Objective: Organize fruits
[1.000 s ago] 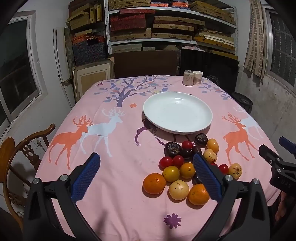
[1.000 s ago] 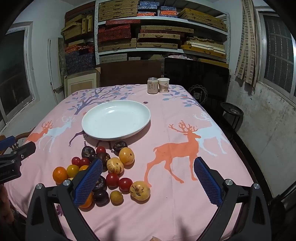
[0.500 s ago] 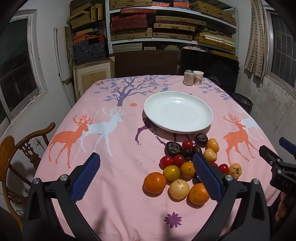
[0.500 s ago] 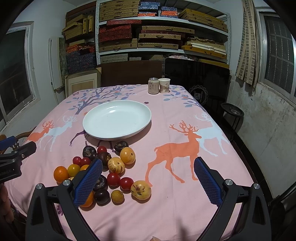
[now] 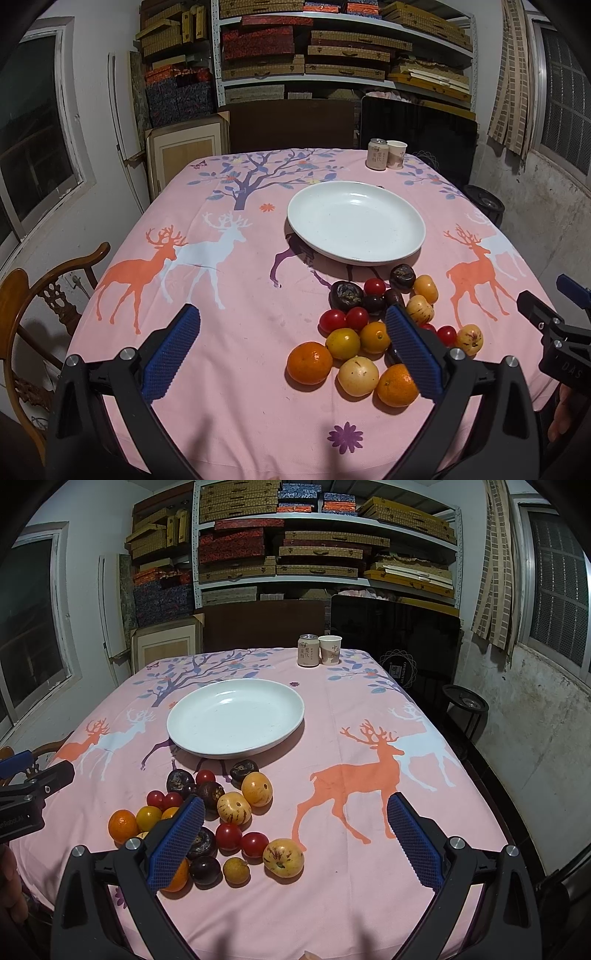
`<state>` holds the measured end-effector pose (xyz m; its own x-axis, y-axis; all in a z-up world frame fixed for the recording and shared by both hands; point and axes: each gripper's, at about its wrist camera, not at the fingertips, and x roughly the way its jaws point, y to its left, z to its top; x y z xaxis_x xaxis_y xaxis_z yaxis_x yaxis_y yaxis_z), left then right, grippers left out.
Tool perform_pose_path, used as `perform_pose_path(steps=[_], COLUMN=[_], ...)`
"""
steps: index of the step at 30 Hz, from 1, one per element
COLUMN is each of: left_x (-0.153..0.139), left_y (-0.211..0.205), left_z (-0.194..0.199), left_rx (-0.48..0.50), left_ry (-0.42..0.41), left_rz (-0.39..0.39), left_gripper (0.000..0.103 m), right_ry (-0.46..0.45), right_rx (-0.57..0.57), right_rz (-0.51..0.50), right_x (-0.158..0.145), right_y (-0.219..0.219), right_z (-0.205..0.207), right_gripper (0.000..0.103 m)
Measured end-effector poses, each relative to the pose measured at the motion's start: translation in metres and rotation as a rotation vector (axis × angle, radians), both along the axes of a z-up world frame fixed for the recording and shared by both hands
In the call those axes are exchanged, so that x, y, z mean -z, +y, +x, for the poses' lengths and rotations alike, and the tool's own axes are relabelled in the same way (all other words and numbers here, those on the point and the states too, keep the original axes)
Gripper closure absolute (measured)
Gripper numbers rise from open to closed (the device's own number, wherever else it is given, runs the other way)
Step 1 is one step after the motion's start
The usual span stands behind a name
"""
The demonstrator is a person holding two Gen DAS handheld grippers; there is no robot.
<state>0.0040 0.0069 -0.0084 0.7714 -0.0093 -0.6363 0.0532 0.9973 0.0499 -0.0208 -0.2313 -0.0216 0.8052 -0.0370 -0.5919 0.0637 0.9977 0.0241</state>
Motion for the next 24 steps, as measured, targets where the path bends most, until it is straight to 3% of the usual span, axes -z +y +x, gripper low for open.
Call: perform_pose_path(steps=[24], left_x=[0.0012], left_y=[-0.0004], left_z=[-0.0010], left_rx=[0.000], left_ry=[0.002], left_rz=[-0.001], left_gripper=[0.004], right_ry=[0.006], right_rx=[-0.005], right_rz=[0.001], right_x=[0.0018], right_y=[0.0038], right_z=[-0.0021], right_gripper=[0.004])
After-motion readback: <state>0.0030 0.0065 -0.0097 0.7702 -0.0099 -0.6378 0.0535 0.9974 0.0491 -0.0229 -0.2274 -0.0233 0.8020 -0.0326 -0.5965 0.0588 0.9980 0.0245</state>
